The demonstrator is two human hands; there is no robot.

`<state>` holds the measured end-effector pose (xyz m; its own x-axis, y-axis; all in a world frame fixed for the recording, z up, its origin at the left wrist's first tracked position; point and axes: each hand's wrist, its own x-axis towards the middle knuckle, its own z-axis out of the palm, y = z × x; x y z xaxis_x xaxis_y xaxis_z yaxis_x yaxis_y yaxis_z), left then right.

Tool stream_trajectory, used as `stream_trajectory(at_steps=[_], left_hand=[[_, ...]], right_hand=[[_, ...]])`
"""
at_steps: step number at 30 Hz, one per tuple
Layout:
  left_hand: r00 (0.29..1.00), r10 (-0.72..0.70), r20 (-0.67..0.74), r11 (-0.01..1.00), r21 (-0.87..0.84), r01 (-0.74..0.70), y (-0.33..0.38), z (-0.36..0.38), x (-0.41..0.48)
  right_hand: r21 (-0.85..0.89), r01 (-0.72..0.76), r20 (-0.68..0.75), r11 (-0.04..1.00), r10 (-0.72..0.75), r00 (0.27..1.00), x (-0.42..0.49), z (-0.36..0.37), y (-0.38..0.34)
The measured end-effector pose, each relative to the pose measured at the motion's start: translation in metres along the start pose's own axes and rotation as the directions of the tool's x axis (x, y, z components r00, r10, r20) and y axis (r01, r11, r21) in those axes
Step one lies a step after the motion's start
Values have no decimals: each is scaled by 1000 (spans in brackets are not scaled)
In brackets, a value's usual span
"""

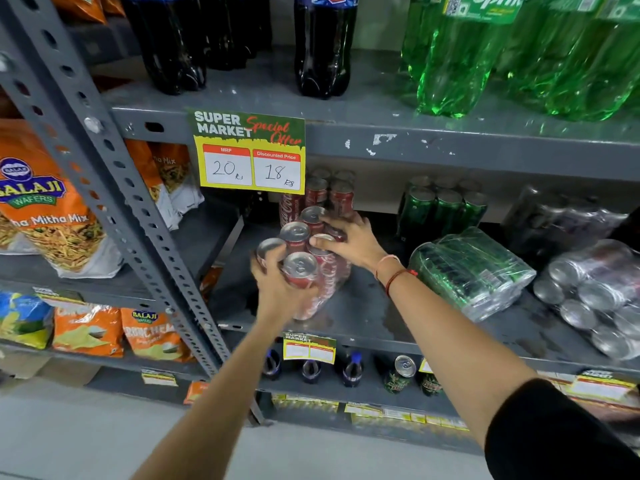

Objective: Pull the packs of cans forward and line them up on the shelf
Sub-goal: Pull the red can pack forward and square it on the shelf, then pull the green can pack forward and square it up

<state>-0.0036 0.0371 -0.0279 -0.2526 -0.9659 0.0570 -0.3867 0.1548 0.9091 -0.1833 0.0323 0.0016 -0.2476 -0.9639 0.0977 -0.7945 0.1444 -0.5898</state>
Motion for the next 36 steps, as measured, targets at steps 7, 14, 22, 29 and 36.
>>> stream_trajectory(at_steps=[7,14,22,29,36], left_hand=[[904,43,424,977,171,-127,-6,-70,68],[872,38,487,956,237,-175,-9,-76,84],[917,-25,398,852,488,-189,4,-63,69],[931,50,363,766,584,-269,80,7,10],[828,-53,558,975,208,-78,123,141,-44]], right_hand=[[252,-96,-112,963,127,986,-57,33,-16],[192,-172,-227,966,214,950,-66,55,-27],[218,-147,-149,965,182,972,-77,27,-24],[272,-144,-433,951,255,865,-113,-63,56],[99,-416,-357,904,423,833,-144,-128,169]])
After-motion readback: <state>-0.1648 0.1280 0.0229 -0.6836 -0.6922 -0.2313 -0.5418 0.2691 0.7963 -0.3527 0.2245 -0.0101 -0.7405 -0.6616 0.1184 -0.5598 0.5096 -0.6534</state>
